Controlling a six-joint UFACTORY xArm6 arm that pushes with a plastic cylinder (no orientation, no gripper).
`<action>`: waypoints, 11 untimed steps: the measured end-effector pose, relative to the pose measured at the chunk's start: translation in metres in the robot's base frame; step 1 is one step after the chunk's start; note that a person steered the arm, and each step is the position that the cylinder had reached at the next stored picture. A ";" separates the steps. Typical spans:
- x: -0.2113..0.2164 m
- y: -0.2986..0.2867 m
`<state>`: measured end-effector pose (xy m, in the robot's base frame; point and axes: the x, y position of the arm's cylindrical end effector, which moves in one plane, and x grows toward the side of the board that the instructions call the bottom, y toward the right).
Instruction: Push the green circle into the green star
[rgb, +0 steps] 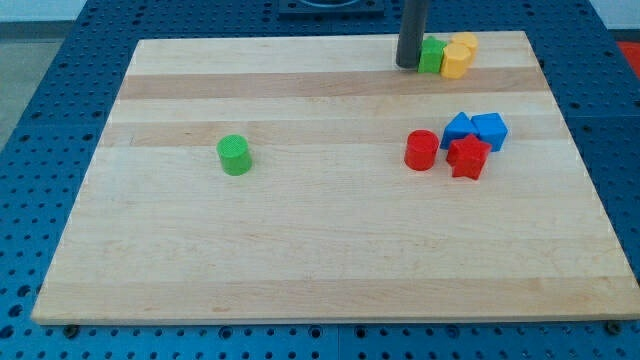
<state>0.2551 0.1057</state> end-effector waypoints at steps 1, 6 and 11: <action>0.044 -0.039; 0.209 -0.255; 0.162 -0.264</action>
<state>0.4172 -0.1581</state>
